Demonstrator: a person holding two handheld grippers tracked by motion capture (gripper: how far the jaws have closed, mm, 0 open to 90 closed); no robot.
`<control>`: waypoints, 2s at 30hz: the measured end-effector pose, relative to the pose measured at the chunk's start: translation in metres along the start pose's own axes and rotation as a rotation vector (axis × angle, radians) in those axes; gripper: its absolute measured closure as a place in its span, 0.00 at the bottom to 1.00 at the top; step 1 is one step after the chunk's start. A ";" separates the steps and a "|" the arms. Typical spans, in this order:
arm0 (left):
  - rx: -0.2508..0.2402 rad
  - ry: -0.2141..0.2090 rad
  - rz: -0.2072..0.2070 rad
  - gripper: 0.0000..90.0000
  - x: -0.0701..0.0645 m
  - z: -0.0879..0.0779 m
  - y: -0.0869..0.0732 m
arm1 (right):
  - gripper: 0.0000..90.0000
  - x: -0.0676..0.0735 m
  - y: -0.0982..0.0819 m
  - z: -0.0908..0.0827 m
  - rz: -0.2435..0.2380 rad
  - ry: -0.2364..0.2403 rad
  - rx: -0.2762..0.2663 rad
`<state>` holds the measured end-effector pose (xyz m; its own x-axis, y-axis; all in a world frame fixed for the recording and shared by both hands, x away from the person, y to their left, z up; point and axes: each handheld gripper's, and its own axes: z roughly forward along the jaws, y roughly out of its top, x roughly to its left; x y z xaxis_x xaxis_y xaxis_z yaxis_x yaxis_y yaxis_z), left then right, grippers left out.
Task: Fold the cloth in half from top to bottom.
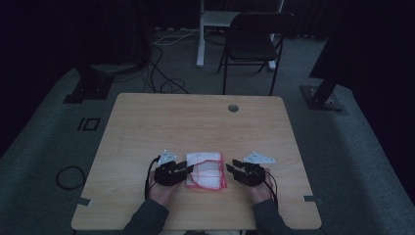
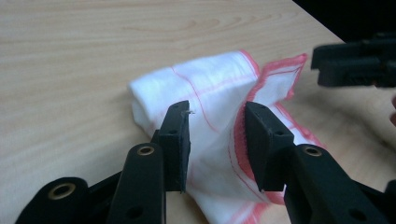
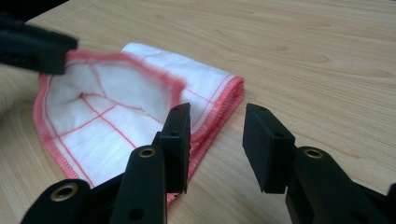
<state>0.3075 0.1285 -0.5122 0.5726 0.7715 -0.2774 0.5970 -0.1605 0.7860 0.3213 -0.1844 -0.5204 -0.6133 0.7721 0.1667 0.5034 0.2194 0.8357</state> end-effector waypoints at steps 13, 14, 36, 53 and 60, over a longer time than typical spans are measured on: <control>0.020 0.018 0.003 0.68 0.002 -0.021 -0.029 | 0.68 -0.003 0.000 -0.002 0.009 -0.003 -0.013; 0.023 0.022 0.002 0.68 0.003 -0.022 -0.031 | 0.68 -0.003 0.000 -0.003 0.010 -0.003 -0.014; 0.026 0.057 0.056 0.64 -0.001 -0.004 -0.004 | 0.68 -0.007 -0.009 0.000 0.038 -0.011 -0.007; 0.071 0.094 0.088 0.63 0.000 -0.015 -0.046 | 0.68 -0.012 -0.010 -0.005 0.046 -0.023 -0.017; 0.054 0.156 0.059 0.62 0.013 -0.030 -0.048 | 0.68 -0.020 -0.014 -0.007 0.060 -0.041 -0.017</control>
<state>0.2696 0.1648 -0.5376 0.5157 0.8454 -0.1388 0.5967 -0.2381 0.7663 0.3226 -0.2066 -0.5316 -0.5568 0.8074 0.1953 0.5276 0.1620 0.8339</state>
